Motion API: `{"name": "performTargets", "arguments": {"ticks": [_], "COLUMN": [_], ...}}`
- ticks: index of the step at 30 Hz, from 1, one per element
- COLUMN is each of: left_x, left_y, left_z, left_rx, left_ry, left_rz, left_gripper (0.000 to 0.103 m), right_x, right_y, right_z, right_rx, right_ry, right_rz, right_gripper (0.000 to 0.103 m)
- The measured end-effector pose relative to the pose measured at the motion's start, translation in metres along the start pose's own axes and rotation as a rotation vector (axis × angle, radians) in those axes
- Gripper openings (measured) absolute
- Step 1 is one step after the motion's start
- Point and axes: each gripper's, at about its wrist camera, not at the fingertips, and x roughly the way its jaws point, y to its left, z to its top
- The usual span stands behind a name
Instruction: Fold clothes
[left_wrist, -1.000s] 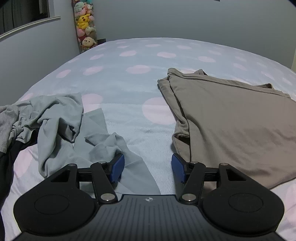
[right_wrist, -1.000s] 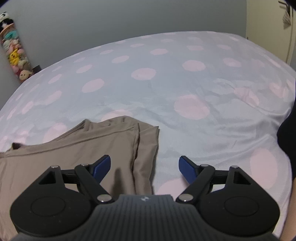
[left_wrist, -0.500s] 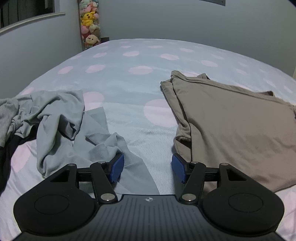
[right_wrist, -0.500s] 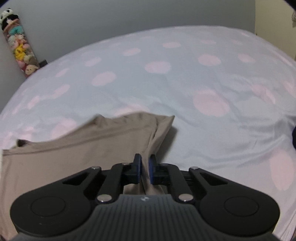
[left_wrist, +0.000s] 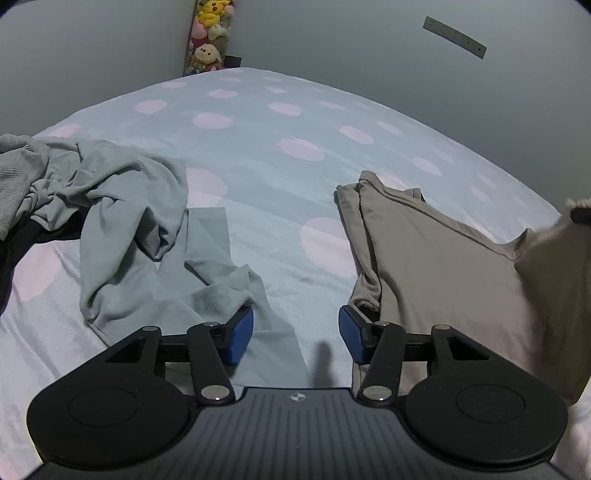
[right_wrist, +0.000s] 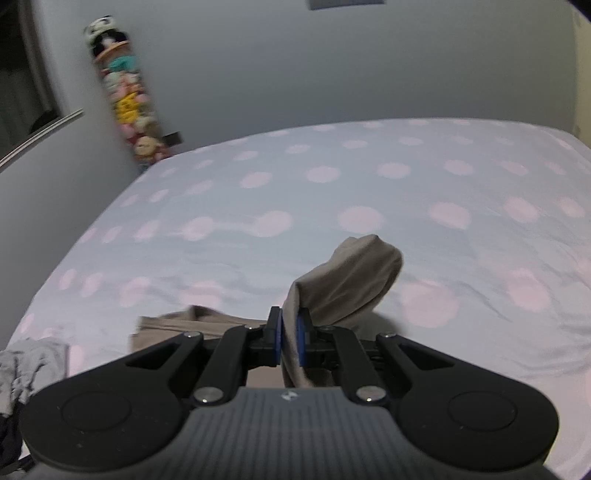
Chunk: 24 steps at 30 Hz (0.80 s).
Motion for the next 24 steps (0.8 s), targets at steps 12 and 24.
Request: {"name": "performTargets", "arguments": {"ticks": [12, 24], "left_x": [-0.002, 0.002], "left_y": [0.014, 0.019], "left_z": [0.008, 0.008], "left_rx": [-0.037, -0.046], "left_ry": [-0.008, -0.002], "left_rz": [-0.012, -0.012], "left_gripper": [0.050, 0.045], "right_x": [0.052, 0.121], "right_y": [0.107, 0.143], "right_z": [-0.024, -0.065], "right_rx": [-0.059, -0.029], "right_ry": [0.046, 0.174], "right_rz": [0.131, 0.176], "right_gripper": [0.009, 0.010]}}
